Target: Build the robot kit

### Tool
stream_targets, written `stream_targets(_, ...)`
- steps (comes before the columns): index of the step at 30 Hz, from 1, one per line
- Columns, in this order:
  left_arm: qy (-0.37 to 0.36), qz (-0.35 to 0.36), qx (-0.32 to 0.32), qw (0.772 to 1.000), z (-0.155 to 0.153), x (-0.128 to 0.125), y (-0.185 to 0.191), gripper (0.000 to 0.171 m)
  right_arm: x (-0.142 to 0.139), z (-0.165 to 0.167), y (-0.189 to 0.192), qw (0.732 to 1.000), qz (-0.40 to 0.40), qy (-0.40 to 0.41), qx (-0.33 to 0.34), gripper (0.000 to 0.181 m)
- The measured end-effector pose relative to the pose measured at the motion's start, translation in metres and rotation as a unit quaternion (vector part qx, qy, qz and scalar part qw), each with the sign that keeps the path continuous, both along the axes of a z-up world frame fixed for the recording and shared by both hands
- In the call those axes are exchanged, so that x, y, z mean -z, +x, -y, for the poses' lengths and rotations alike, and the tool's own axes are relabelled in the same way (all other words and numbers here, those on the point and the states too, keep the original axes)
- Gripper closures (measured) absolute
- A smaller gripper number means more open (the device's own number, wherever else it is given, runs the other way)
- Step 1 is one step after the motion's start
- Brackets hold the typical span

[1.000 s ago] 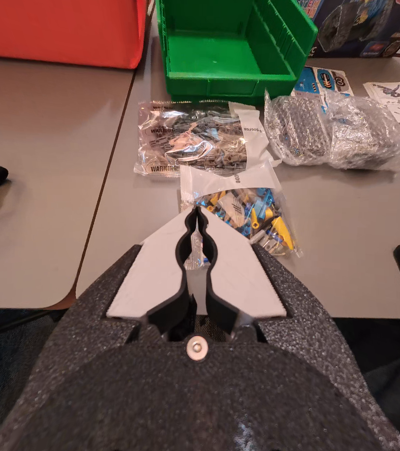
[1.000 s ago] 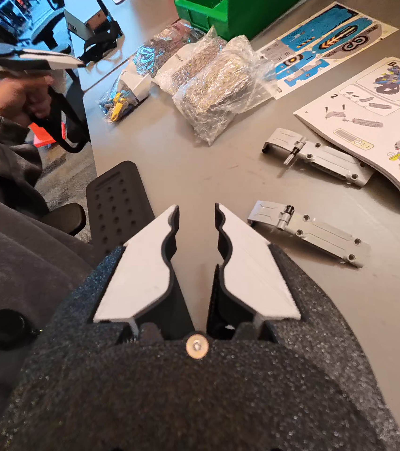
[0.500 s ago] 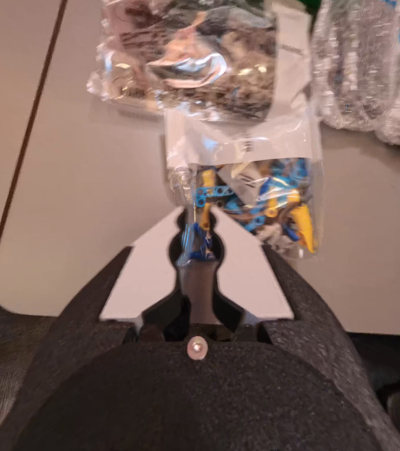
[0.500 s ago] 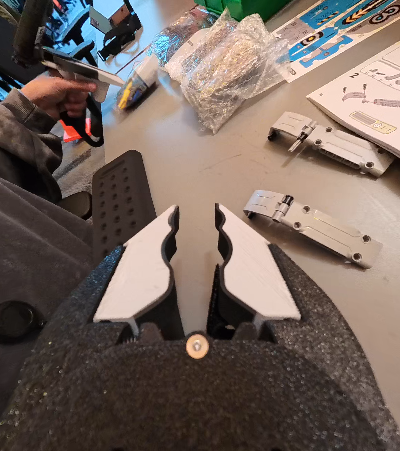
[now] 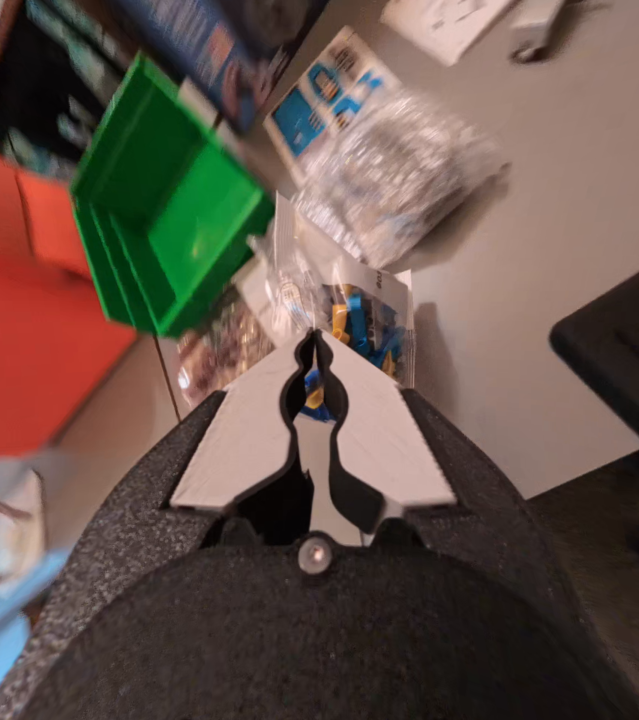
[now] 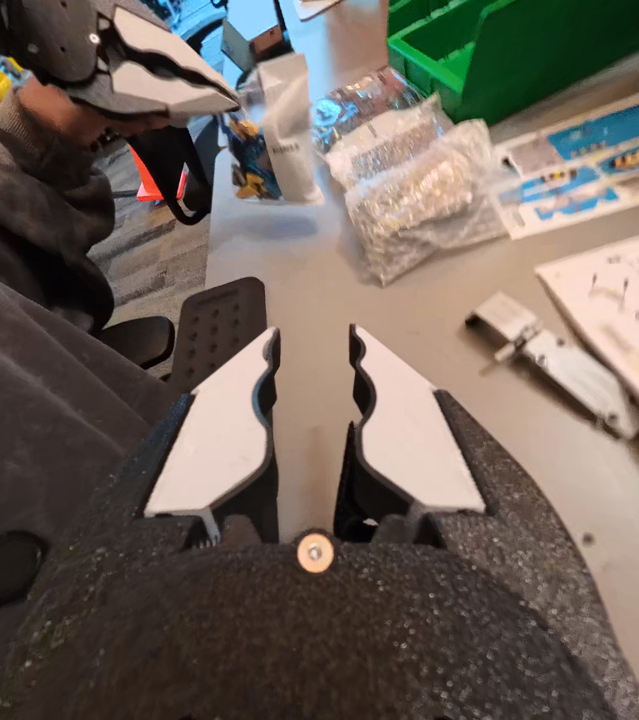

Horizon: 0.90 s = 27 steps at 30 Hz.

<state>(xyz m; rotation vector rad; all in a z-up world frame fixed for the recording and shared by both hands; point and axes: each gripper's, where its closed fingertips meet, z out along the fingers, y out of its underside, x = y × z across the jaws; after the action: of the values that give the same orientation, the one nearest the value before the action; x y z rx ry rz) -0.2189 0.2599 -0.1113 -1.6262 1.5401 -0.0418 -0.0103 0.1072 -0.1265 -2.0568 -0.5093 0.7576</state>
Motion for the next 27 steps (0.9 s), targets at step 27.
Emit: stream_targets(27, -0.225, 0.031, 0.319, 0.920, 0.147, 0.013, 0.147, 0.171, -0.005, -0.008, -0.062, 0.986, 0.066, 0.021, -0.150, 0.181)
